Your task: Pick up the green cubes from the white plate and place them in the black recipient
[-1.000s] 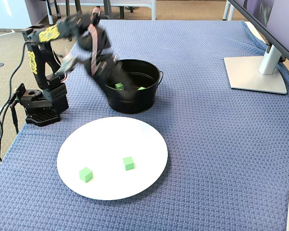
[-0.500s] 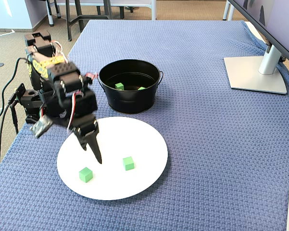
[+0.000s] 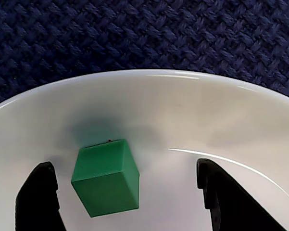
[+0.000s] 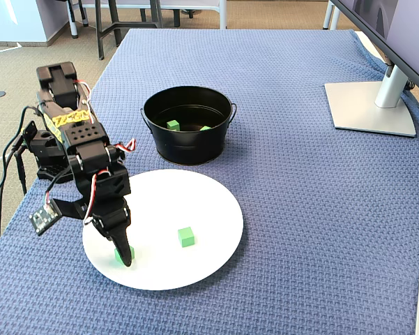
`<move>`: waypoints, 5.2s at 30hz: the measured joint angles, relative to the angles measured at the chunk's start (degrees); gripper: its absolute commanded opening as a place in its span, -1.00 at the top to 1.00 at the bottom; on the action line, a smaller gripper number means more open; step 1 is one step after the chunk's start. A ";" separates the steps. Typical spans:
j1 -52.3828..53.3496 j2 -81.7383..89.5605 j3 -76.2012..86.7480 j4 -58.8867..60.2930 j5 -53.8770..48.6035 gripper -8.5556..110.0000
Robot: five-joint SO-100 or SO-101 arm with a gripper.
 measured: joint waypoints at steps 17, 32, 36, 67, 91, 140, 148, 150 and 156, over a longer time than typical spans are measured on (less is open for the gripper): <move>-4.04 -7.12 -13.36 8.17 0.00 0.44; -5.45 -7.65 -14.94 10.46 -15.29 0.44; -3.43 -7.65 -15.82 10.11 -17.23 0.44; -2.02 -8.35 -16.17 7.12 -18.46 0.86; -35.42 37.09 0.35 17.31 6.42 0.86; -22.76 11.69 -19.51 17.14 -18.11 0.33; -17.31 -2.90 -20.74 12.13 -29.00 0.33; -17.05 -4.83 -21.36 11.25 -31.82 0.33; -16.52 -6.59 -21.62 8.61 -40.43 0.36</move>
